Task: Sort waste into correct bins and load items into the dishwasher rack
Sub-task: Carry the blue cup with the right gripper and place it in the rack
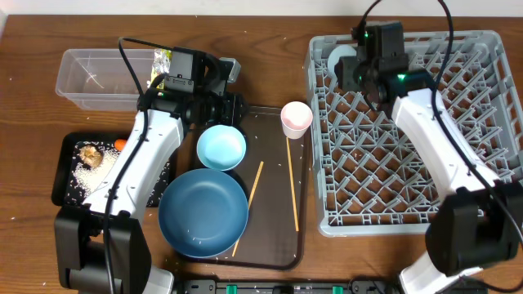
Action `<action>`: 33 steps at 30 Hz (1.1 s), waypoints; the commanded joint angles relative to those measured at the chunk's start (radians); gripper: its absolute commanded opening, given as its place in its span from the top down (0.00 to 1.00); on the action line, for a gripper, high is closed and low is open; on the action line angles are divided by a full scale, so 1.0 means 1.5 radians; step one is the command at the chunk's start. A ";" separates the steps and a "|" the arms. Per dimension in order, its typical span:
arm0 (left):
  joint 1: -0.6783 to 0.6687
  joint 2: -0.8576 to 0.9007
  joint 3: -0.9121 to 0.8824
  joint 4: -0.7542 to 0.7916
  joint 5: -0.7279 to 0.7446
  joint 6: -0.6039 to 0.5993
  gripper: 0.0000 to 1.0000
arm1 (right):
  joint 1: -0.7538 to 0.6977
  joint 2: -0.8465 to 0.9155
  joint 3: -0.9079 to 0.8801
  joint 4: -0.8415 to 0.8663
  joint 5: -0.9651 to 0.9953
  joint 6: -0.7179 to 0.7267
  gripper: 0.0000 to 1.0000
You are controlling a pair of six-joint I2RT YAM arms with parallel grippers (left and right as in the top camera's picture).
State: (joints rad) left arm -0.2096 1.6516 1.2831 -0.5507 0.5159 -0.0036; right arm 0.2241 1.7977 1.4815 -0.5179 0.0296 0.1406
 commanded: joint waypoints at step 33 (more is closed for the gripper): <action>0.001 0.006 -0.008 -0.007 -0.008 0.002 0.59 | 0.006 0.094 0.056 0.073 -0.043 0.031 0.01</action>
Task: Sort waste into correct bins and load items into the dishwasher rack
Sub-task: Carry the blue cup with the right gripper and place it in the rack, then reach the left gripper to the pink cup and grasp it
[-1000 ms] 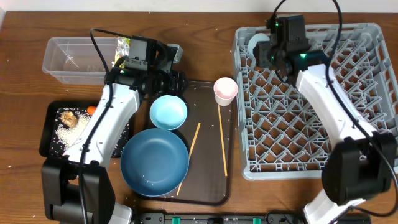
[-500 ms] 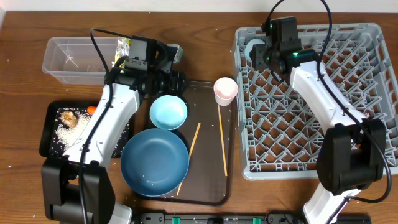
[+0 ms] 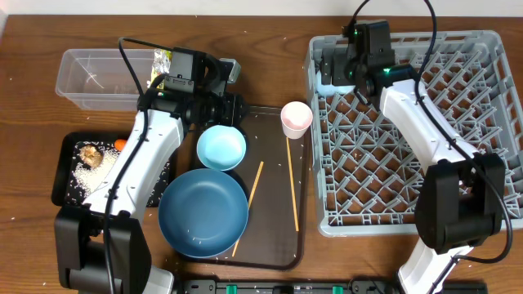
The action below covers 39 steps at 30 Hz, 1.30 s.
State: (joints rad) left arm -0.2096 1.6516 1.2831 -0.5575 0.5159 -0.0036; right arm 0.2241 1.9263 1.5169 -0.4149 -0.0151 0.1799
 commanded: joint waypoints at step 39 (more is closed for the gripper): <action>-0.147 0.149 0.017 0.133 -0.065 0.009 0.53 | -0.014 0.008 0.118 -0.210 -0.057 -0.002 0.01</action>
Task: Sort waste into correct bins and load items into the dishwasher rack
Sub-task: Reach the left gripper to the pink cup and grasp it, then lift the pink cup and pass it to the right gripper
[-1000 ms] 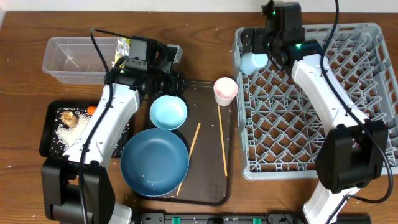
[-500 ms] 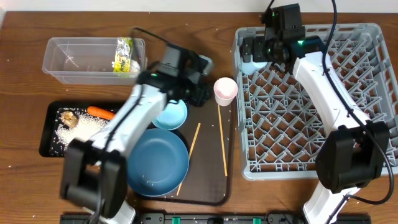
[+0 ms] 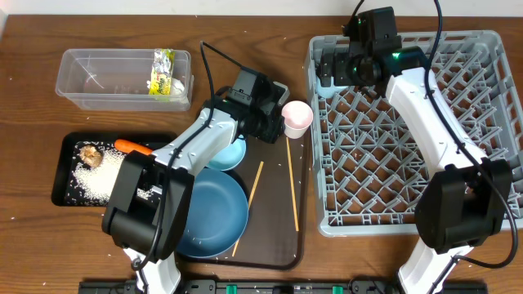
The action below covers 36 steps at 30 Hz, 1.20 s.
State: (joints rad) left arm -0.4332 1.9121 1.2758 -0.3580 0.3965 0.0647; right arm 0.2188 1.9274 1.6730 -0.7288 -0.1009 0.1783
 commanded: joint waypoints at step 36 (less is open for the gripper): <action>0.000 0.018 0.021 0.046 -0.033 -0.266 0.94 | -0.020 0.008 0.014 -0.025 -0.001 -0.003 0.01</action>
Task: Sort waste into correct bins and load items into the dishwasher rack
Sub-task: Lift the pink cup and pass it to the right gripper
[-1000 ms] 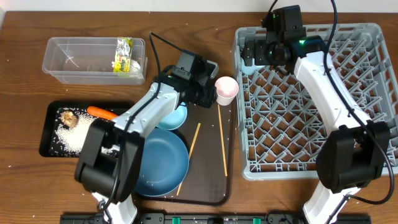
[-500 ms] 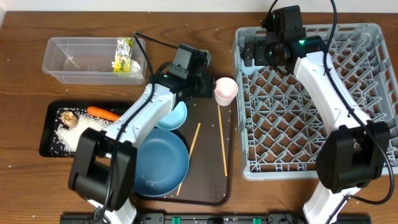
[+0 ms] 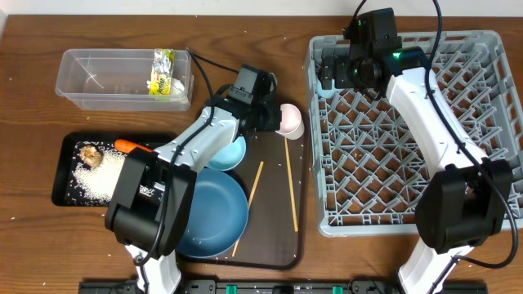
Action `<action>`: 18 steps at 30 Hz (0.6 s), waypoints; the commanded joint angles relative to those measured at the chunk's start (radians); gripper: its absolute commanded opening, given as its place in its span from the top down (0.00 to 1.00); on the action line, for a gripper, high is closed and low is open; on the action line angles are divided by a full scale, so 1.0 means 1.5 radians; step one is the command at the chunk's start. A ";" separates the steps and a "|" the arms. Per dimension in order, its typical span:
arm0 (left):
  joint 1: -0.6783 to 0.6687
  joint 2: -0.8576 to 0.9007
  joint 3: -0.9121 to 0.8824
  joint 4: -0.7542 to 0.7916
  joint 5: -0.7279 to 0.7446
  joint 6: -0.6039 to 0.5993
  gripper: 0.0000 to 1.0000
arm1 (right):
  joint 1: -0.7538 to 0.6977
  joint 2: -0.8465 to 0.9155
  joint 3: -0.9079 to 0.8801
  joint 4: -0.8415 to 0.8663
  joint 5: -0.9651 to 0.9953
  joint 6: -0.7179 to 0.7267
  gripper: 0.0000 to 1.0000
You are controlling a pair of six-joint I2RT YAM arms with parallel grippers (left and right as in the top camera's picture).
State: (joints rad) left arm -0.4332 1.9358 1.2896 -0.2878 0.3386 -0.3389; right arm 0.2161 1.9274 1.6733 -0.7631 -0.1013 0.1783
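My left gripper (image 3: 276, 119) is shut on the rim of a pink cup (image 3: 291, 121), which is tilted on its side over the far edge of the dark tray (image 3: 304, 216). A big blue plate (image 3: 204, 214), a light blue bowl (image 3: 235, 152) and two wooden chopsticks (image 3: 292, 184) lie on that tray. My right gripper (image 3: 330, 72) is at the far left corner of the grey dishwasher rack (image 3: 409, 147), its fingers apart, with a pale blue item (image 3: 325, 91) just below it.
A clear plastic bin (image 3: 98, 77) holding a wrapper (image 3: 163, 73) stands at the far left. A black tray (image 3: 69, 171) of rice, scraps and a carrot piece (image 3: 131, 147) sits at the left. The rack fills the right side.
The pink cup, upright with its mouth showing before, is now tipped on its side in my left gripper and a little nearer the arm. The right arm has hardly moved.
My left gripper first hovered near the clear bin while the right one carried a pale item over the rack's far left. The right gripper then went to that corner and stayed. My left gripper reached the pink cup, and it now holds the cup tilted.
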 commanded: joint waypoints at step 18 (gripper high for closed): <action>0.120 -0.125 0.012 -0.046 0.244 0.003 0.94 | -0.060 0.008 0.014 0.011 -0.375 -0.084 0.01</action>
State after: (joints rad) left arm -0.2974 1.7870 1.2900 -0.3573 0.5339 -0.3401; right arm 0.1436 1.9274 1.6733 -0.7528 -0.4244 0.1188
